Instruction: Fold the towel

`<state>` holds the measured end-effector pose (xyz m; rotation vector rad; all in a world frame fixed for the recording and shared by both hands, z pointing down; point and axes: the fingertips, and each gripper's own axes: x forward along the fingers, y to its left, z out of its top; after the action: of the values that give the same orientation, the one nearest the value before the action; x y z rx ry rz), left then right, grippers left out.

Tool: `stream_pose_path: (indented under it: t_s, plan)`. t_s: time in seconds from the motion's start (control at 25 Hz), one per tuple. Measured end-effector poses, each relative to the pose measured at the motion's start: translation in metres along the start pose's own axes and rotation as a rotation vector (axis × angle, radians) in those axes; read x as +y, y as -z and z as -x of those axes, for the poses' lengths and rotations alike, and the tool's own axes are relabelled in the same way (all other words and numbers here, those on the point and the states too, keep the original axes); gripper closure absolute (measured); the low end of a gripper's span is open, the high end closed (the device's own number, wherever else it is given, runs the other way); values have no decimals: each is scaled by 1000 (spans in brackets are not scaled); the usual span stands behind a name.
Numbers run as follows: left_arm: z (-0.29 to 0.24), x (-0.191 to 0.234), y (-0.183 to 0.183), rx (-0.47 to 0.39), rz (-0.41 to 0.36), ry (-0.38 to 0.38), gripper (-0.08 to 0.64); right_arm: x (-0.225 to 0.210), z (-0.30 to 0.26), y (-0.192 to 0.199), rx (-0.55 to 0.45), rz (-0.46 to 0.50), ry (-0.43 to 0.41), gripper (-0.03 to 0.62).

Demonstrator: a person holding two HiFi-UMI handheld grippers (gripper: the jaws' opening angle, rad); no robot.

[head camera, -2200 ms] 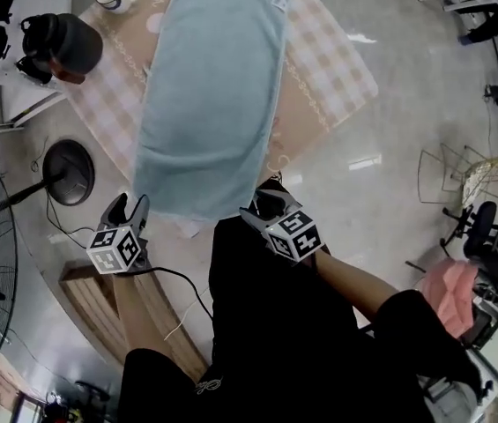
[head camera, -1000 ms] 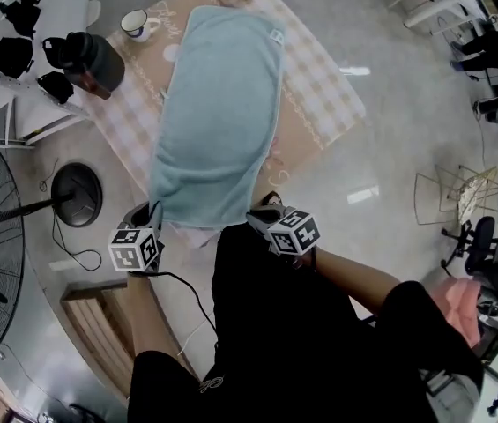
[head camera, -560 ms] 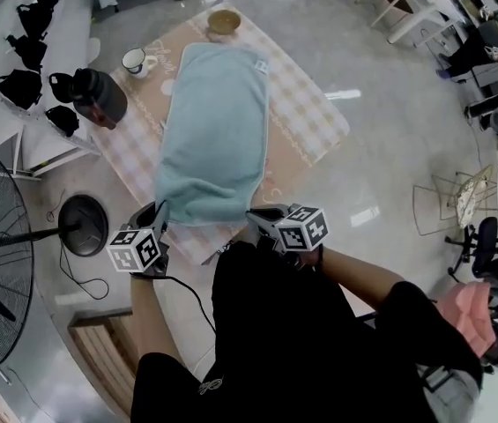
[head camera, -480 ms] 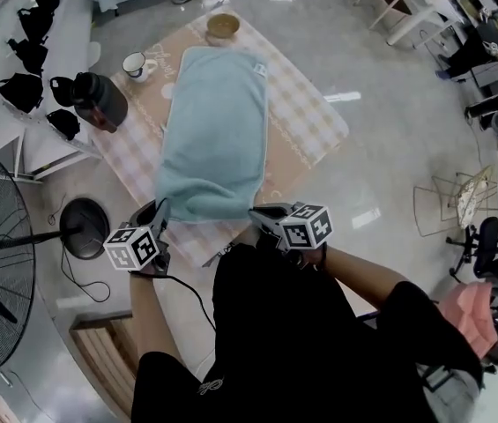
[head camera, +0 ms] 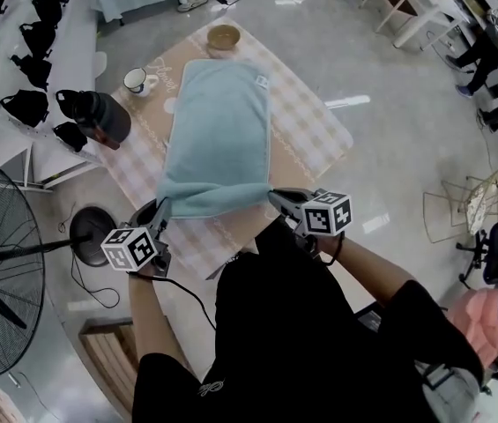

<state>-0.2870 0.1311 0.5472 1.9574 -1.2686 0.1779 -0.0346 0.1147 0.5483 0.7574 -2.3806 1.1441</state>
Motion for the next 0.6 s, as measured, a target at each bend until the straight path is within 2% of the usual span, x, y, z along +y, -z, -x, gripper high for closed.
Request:
stream_pose_path:
  t_s: [0.12, 0.36, 0.48, 0.6]
  plan:
    - [-17, 5, -15, -8, 47, -19, 509, -24, 4, -25, -23, -9, -3, 581]
    - [-63, 9, -51, -9, 221, -16, 509, -70, 0, -80, -52, -39, -29, 581]
    - [-89, 15, -73, -12, 236, -47, 509, -90, -6, -105, -46, -35, -42, 581]
    - [-122, 23, -95, 5, 214, -96, 509, -110, -13, -127, -30, 27, -32, 581]
